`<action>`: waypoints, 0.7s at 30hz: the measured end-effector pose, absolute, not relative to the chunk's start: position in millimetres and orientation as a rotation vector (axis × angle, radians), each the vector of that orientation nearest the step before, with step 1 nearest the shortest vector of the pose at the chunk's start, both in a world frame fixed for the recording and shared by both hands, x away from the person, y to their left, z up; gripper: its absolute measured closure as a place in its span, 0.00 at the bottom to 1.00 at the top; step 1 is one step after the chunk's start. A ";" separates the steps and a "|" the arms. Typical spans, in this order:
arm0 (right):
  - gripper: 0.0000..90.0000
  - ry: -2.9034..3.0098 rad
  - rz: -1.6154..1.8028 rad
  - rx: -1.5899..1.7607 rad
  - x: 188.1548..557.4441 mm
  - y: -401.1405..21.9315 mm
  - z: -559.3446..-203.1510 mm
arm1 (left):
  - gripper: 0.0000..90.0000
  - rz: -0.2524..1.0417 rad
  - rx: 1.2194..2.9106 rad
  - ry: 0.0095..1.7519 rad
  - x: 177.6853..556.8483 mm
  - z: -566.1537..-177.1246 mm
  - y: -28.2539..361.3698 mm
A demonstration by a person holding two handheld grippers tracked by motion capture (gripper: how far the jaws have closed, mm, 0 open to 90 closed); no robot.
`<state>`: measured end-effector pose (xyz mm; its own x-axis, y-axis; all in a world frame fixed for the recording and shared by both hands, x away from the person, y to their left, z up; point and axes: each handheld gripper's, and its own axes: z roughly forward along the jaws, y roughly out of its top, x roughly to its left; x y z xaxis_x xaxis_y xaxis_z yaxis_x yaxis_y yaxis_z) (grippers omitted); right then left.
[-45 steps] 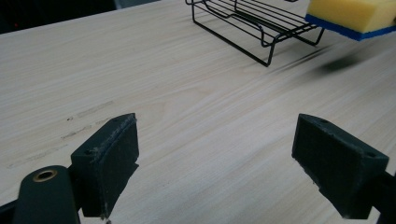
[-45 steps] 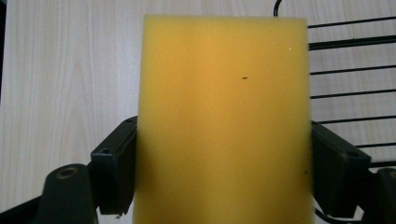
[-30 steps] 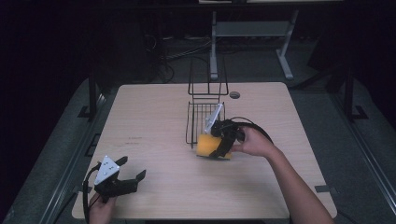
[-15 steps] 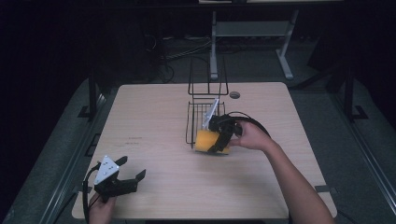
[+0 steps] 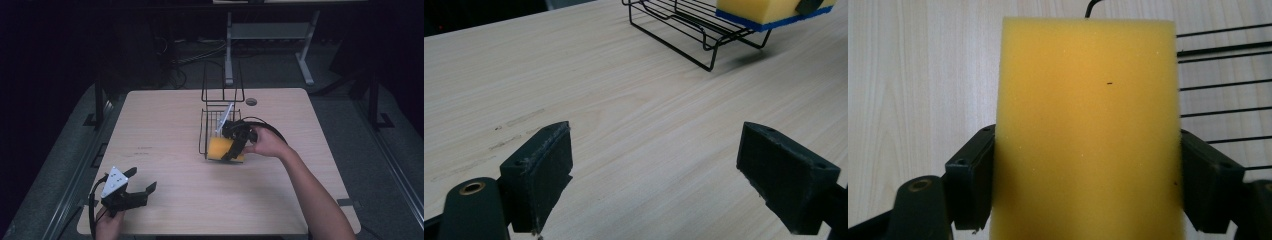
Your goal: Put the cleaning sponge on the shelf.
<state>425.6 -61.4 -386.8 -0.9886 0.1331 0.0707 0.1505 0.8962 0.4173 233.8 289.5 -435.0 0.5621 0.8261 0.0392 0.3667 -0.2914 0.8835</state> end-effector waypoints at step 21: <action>0.24 -3.018 -0.625 -0.225 452.8 -45.3 -384.2 | 0.16 0.628 1.878 0.968 234.5 -434.6 291.1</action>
